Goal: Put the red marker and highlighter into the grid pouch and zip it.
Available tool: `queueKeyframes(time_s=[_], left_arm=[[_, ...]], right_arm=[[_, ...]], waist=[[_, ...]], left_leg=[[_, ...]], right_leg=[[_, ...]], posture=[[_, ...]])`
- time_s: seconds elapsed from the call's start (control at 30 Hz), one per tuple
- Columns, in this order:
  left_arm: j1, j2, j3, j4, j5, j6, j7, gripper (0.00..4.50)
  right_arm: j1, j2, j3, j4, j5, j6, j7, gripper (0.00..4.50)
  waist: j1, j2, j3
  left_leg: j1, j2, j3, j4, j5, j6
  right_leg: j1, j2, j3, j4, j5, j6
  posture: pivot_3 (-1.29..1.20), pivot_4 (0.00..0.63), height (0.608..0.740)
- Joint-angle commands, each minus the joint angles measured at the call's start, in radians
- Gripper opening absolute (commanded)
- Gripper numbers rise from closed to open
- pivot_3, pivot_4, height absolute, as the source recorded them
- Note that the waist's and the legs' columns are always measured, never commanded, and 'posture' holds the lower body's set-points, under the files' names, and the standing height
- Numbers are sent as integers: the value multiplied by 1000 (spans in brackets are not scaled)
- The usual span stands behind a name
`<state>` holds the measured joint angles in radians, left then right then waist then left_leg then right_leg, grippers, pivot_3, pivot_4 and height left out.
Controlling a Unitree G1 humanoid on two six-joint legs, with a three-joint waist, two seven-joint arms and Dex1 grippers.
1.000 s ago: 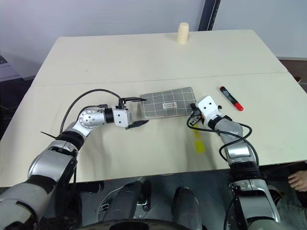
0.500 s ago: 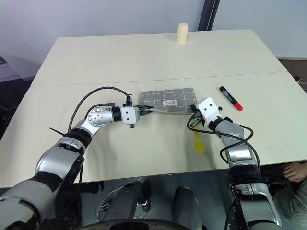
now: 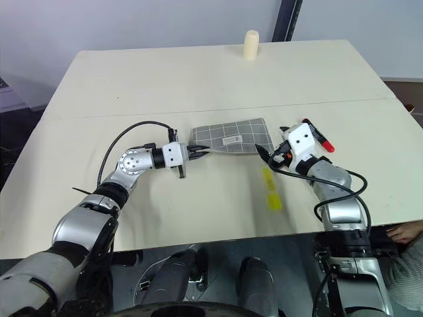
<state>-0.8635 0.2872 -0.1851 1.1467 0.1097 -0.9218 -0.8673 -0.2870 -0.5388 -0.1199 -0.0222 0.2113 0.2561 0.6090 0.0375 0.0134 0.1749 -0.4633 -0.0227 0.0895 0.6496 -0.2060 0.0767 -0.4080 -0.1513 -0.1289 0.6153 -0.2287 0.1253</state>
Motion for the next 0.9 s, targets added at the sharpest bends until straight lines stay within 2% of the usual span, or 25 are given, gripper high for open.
queueKeyframes(time_s=[0.03, 0.3, 0.47, 0.57, 0.77, 0.8, 0.9], left_arm=[[5, 6, 43, -62, -61, 26, -7, 0], [60, -23, 62, -148, -87, 81, 34, 0], [72, -25, 63, -173, -87, 94, 53, 0], [72, -23, 62, -176, -86, 97, 60, 0], [73, -23, 61, -181, -85, 102, 66, 0], [73, -22, 61, -181, -84, 102, 68, 0], [74, -21, 61, -180, -84, 103, 74, 0]], right_arm=[[38, -39, -27, -112, 26, 71, 8, 4478], [52, 7, -51, -104, 22, 155, -99, 4478], [42, 35, -54, -60, 33, 152, -112, 4478], [30, 50, -43, -29, 37, 159, -107, 3577], [-7, 73, -5, 18, 21, 141, -112, 403], [-18, 78, 0, 24, 20, 136, -113, 30], [-48, 88, 10, 39, 18, 129, -111, 30]], waist=[[0, 0, 0], [-1, 0, 0], [1, 0, 0], [-1, 0, 0], [-2, 0, 0], [-2, 0, 0], [-2, 0, 0]], left_leg=[[0, 0, 0, 0, 0, 0], [0, 0, 0, 0, 0, 0], [0, 0, 0, 0, 0, 0], [0, 0, 0, 0, 0, 0], [0, 0, 0, 0, 0, 0], [0, 0, 0, 0, 0, 0], [0, 0, 1, 0, 0, 0]], right_leg=[[0, 0, 0, 0, 0, 0], [0, 0, 0, 0, 0, 0], [0, 1, 0, 0, 0, 0], [0, 1, 0, 0, 0, 0], [0, 1, 0, 0, 0, 0], [0, 1, 0, 0, 0, 0], [0, 1, 0, 0, 0, 0]], posture=[[0, 150, 740], [0, 150, 740], [0, 150, 740], [0, 150, 740], [0, 150, 740], [0, 150, 740], [0, 150, 740]])
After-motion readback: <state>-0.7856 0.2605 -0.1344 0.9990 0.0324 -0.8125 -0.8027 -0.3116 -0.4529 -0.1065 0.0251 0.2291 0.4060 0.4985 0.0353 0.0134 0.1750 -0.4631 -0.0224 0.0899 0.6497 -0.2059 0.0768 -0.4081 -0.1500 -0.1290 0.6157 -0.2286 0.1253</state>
